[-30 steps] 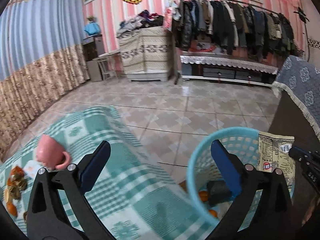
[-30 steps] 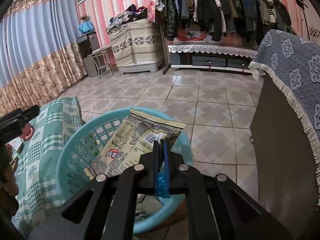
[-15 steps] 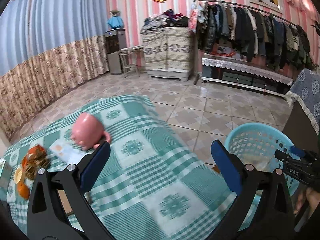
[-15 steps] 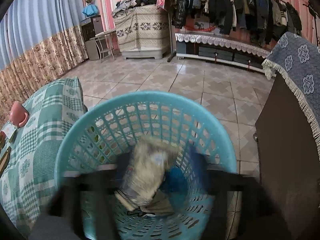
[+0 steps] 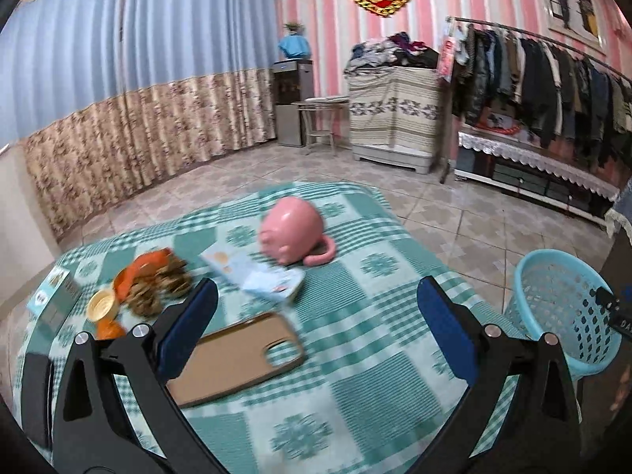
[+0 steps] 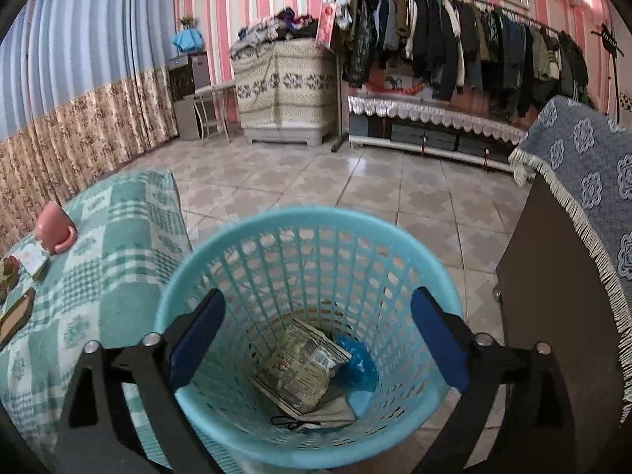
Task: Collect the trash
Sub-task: 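Move both tools back over the table toward the remaining orange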
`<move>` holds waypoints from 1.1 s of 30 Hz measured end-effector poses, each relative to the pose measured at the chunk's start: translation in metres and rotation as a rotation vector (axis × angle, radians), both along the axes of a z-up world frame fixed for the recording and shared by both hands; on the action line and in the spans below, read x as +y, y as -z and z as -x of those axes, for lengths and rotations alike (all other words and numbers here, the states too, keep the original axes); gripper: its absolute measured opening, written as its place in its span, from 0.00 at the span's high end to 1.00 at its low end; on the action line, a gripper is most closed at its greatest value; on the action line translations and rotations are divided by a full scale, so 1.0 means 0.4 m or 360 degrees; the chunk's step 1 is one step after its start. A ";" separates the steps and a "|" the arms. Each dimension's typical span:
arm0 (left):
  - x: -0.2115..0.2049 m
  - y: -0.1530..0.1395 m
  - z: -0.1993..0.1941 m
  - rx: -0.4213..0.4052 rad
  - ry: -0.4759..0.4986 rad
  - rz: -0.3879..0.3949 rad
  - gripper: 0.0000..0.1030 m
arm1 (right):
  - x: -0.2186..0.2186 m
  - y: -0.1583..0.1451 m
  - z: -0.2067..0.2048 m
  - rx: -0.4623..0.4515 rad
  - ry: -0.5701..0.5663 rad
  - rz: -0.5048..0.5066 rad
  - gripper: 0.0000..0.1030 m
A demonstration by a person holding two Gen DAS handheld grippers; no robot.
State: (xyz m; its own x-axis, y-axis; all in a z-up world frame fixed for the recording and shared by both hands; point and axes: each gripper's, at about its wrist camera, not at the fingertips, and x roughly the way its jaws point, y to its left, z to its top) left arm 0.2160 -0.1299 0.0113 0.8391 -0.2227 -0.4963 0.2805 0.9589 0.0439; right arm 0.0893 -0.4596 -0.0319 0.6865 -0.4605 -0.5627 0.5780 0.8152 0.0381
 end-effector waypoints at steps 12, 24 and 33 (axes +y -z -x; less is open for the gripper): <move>0.236 0.000 0.014 -0.0029 -0.0218 0.0049 0.05 | 0.164 -0.029 -0.075 -0.0012 -0.0196 0.0105 0.04; 0.473 0.061 -0.023 0.0017 -0.0490 -0.0006 0.05 | 0.400 -0.021 -0.213 0.0001 -0.0549 0.0144 0.04; 0.633 0.127 -0.058 0.0117 -0.0663 0.0011 0.05 | 0.560 0.030 -0.346 0.0069 -0.0780 0.0087 0.04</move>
State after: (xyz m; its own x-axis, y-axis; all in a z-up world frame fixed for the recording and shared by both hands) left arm 0.2392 0.1232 -0.0393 0.8205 0.1247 -0.5578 -0.1290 0.9911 0.0317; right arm 0.2276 -0.2357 -0.0441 0.8062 -0.1190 -0.5795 0.1264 0.9916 -0.0279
